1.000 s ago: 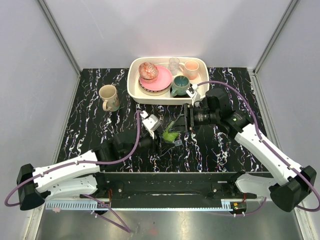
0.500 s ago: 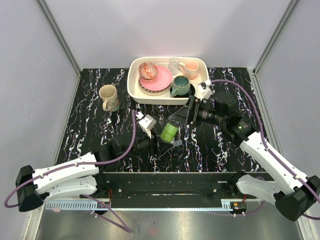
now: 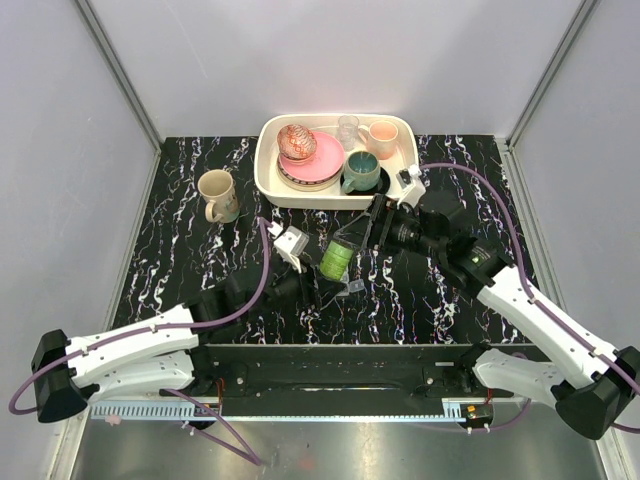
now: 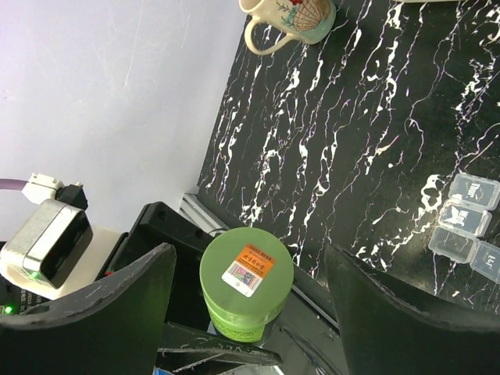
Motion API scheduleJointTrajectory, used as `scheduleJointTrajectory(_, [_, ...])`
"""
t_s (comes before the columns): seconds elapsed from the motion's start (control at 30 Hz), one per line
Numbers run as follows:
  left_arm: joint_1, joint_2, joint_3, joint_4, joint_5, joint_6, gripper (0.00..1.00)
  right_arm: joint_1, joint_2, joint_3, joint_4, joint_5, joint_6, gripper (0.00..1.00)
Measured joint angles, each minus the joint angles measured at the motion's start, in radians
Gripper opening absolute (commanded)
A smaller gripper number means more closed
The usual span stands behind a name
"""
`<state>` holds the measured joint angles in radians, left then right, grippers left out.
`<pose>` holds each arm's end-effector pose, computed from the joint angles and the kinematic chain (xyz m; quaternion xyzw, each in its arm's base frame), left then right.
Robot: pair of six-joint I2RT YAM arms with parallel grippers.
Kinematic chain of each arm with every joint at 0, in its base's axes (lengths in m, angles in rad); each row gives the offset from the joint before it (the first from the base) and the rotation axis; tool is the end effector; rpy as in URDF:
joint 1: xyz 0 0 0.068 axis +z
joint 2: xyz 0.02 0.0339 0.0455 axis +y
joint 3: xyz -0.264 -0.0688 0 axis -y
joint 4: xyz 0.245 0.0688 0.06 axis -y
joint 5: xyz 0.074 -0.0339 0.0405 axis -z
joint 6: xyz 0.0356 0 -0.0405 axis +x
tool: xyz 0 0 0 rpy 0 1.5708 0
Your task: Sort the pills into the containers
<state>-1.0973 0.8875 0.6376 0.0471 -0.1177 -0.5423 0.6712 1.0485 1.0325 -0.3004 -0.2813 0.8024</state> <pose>0.1007 -0.1874 0.2938 0.1762 0.7543 -0.4300 0.4638 0.1795 0.1552 0.3647 -0.0295 0.8053 0.4745 0.3541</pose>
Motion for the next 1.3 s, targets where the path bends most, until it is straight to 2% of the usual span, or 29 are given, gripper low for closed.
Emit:
scheduleJointTrajectory(0.47, [-0.001,0.045,0.002,0.0,-0.007,-0.008,0.0,0.019,0.031,-0.037,0.027,-0.024,0.035,0.74])
scheduleJointTrajectory(0.57, [-0.001,0.045,0.003,0.0,-0.013,-0.008,0.0,0.023,0.033,-0.038,0.027,-0.025,0.037,0.64])
scheduleJointTrajectory(0.6, [-0.001,0.045,0.004,0.0,-0.015,-0.008,0.0,0.024,0.034,-0.039,0.027,-0.026,0.04,0.56])
scheduleJointTrajectory(0.63, [-0.001,0.045,0.005,0.0,-0.016,-0.008,0.0,0.025,0.035,-0.039,0.027,-0.024,0.04,0.54])
scheduleJointTrajectory(0.73, [-0.001,0.045,0.009,-0.001,-0.021,-0.009,0.0,0.024,0.035,-0.042,0.03,-0.016,0.041,0.56])
scheduleJointTrajectory(0.87, [-0.001,0.045,0.009,-0.002,-0.028,-0.009,0.0,0.024,0.038,-0.044,0.041,-0.017,0.041,0.66])
scheduleJointTrajectory(1.0, [-0.001,0.046,0.009,0.001,-0.037,-0.01,0.0,0.029,0.047,-0.045,0.05,-0.041,0.05,0.69])
scheduleJointTrajectory(1.07, [-0.001,0.046,0.009,0.0,-0.041,-0.009,0.0,0.03,0.051,-0.047,0.05,-0.051,0.052,0.63])
scheduleJointTrajectory(1.17, [-0.001,0.046,0.009,0.001,-0.045,-0.009,0.0,0.031,0.053,-0.051,0.052,-0.055,0.056,0.47])
scheduleJointTrajectory(1.3, [-0.001,0.045,0.009,0.0,-0.048,-0.012,0.0,0.031,0.053,-0.055,0.055,-0.05,0.059,0.32])
